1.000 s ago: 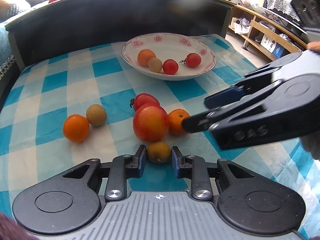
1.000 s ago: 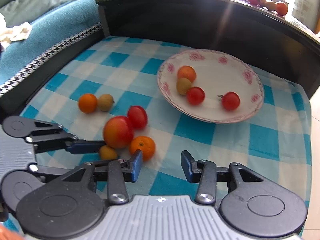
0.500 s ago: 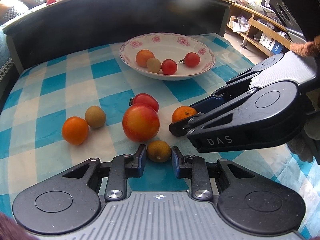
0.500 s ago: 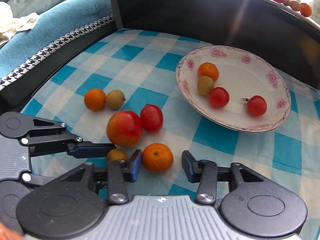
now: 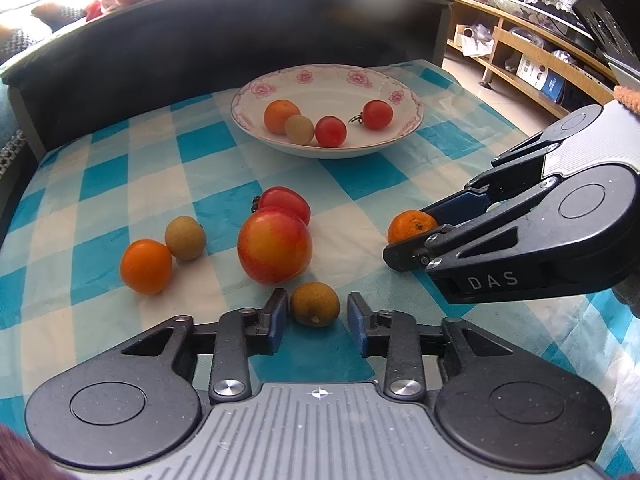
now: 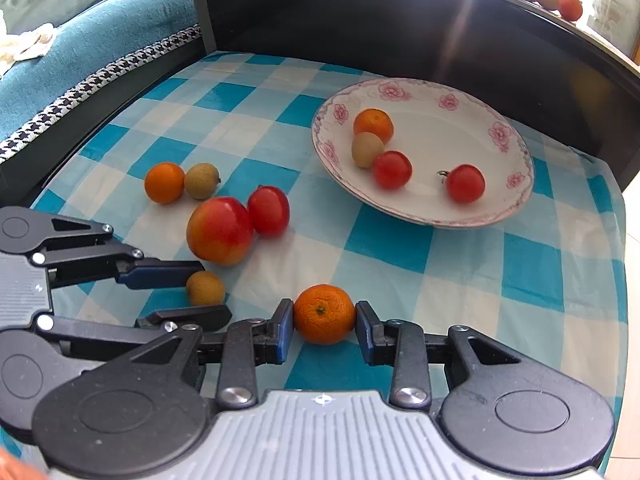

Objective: Organize fruits
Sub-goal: 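Close the left tool on a small tan fruit while the right tool grasps a mandarin orange, then carry the tan fruit in the left tool and mandarin in the right tool over the bowl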

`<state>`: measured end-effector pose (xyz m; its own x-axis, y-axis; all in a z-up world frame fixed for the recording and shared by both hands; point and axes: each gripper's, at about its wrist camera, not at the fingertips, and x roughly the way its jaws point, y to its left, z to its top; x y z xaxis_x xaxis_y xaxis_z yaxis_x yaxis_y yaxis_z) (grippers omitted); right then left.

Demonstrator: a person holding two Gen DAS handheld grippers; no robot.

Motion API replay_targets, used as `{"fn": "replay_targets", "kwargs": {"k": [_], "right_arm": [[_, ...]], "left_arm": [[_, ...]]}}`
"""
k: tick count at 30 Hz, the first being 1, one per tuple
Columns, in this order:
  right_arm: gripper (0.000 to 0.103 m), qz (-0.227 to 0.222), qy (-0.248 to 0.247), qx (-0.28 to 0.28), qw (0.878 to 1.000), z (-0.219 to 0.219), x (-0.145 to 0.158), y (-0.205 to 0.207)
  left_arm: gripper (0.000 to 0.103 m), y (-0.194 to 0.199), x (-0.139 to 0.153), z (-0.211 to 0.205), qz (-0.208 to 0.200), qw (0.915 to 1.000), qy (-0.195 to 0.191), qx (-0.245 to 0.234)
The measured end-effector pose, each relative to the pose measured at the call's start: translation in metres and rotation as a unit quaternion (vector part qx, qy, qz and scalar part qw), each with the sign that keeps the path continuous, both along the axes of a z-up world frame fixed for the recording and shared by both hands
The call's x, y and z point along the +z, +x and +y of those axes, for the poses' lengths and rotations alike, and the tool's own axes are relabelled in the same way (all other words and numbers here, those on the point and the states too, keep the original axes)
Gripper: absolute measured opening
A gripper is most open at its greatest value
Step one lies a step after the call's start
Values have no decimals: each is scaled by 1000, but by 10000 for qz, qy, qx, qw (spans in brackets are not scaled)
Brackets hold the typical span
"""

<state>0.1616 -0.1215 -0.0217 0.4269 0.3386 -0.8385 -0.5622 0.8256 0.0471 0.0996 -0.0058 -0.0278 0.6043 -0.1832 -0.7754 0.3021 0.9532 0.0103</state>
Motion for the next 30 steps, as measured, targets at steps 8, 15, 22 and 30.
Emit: {"fn": "replay_targets", "kwargs": {"k": [8, 15, 22, 30], "right_arm": [[36, 5, -23, -39, 10000, -3, -1, -1], [36, -40, -130, -35, 9999, 0, -1, -3], [36, -81, -232, -17, 9997, 1, 0, -7], [36, -213, -281, -73, 9993, -6, 8, -14]], "left_arm": [[37, -1, 1, -3, 5, 10000, 95, -26], [34, -2, 3, -7, 68, 9998, 159, -54], [34, -5, 5, -12, 44, 9997, 202, -133], [34, -8, 14, -16, -82, 9996, 223, -161]]}}
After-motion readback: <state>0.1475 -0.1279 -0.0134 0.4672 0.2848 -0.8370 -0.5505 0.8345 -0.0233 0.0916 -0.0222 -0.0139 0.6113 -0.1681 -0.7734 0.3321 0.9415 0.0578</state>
